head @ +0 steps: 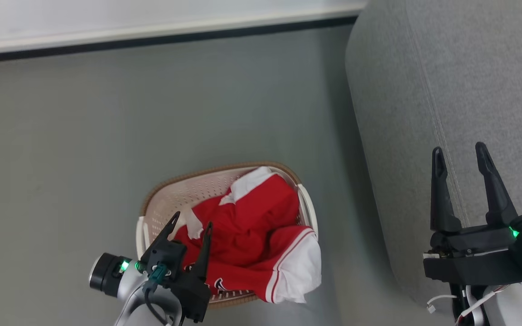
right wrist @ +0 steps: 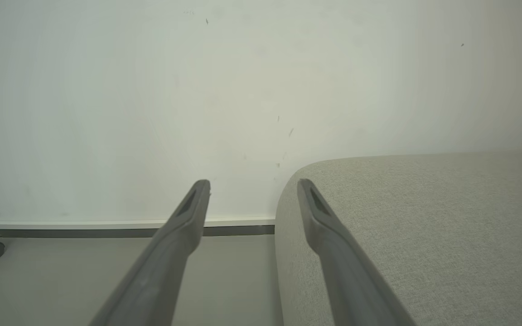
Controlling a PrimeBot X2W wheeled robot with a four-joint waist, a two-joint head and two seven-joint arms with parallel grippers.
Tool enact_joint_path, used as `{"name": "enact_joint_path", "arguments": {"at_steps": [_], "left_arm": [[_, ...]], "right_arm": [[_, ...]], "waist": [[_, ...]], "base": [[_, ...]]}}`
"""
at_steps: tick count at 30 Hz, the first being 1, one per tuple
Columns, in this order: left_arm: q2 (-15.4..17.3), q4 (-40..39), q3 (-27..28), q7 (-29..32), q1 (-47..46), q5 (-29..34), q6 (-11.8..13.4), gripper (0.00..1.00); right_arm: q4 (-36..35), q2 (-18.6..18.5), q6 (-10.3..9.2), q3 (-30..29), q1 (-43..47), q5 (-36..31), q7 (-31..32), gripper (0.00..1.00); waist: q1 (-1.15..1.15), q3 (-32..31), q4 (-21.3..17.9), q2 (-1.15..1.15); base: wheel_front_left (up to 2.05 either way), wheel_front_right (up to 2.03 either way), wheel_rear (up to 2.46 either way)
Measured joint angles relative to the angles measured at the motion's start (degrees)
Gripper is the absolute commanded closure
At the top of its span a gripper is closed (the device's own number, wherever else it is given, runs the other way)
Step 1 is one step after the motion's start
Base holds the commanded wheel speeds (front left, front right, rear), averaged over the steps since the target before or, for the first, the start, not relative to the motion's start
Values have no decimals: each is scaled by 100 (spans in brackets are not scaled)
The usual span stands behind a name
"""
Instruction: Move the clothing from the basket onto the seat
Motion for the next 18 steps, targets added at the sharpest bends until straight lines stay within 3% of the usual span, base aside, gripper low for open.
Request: {"name": "enact_joint_path", "arguments": {"at_steps": [18], "left_arm": [[-63, 1037, -226, 230, -1238, 182, 25, 0]], "right_arm": [[-829, 12, 0, -96, -457, -101, -1, 0]], "waist": [[-1, 1465, -624, 0]], "base": [[0, 0, 0]]}}
